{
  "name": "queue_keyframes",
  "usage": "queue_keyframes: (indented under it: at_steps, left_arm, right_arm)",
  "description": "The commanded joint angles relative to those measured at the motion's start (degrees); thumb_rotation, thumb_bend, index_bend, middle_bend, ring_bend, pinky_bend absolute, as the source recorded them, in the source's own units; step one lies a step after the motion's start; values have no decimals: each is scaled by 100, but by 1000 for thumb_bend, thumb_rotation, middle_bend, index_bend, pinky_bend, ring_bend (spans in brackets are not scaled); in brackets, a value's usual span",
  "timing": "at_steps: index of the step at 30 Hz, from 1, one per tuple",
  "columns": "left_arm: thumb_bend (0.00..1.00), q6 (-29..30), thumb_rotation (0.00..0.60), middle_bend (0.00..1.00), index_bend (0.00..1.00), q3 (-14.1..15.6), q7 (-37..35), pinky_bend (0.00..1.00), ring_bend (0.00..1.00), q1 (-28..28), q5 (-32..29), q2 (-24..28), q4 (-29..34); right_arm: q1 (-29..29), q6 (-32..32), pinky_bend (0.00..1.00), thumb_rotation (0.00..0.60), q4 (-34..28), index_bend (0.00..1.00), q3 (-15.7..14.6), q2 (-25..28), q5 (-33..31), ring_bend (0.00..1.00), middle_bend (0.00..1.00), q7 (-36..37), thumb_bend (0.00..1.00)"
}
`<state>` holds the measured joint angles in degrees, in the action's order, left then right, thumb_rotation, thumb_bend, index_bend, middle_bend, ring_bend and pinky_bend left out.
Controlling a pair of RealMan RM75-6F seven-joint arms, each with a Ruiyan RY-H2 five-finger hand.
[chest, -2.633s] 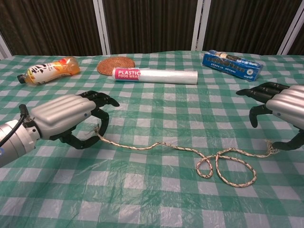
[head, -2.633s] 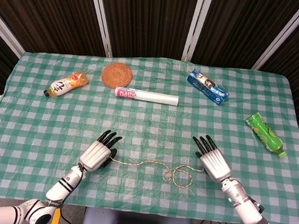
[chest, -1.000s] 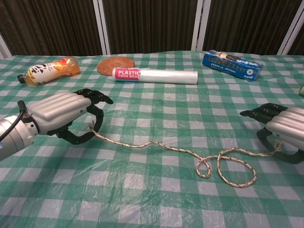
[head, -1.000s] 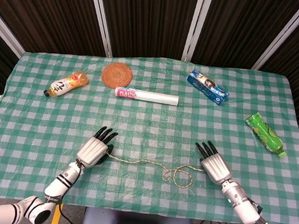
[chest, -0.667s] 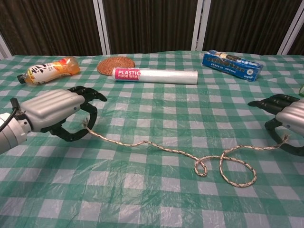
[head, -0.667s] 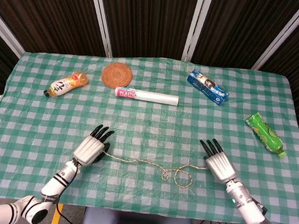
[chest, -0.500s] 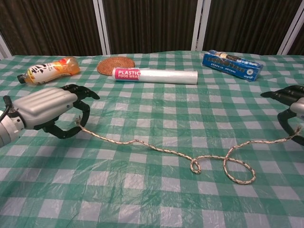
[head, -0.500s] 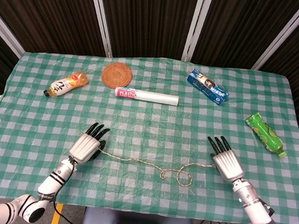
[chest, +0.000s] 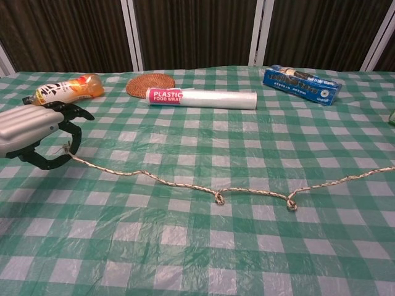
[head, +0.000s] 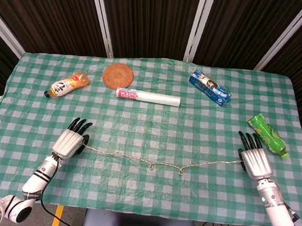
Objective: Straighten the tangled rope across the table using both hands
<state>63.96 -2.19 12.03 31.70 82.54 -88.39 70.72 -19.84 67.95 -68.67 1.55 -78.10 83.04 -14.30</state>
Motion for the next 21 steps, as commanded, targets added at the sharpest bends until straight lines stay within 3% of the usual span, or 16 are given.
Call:
queue_keyframes:
  at_steps: [1, 21]
  left_arm:
    - [507, 4, 600, 104, 630, -10, -8, 49, 0, -23, -28, 28, -39]
    - [535, -149, 600, 104, 630, 34, -406, 49, 0, -249, -229, 51, -808]
  right_arm:
    - [37, -11, 0, 600, 83, 802, 11, 16, -49, 0, 80, 67, 611]
    - [151, -238, 0, 600, 616, 802, 67, -75, -335, 0, 93, 381, 611]
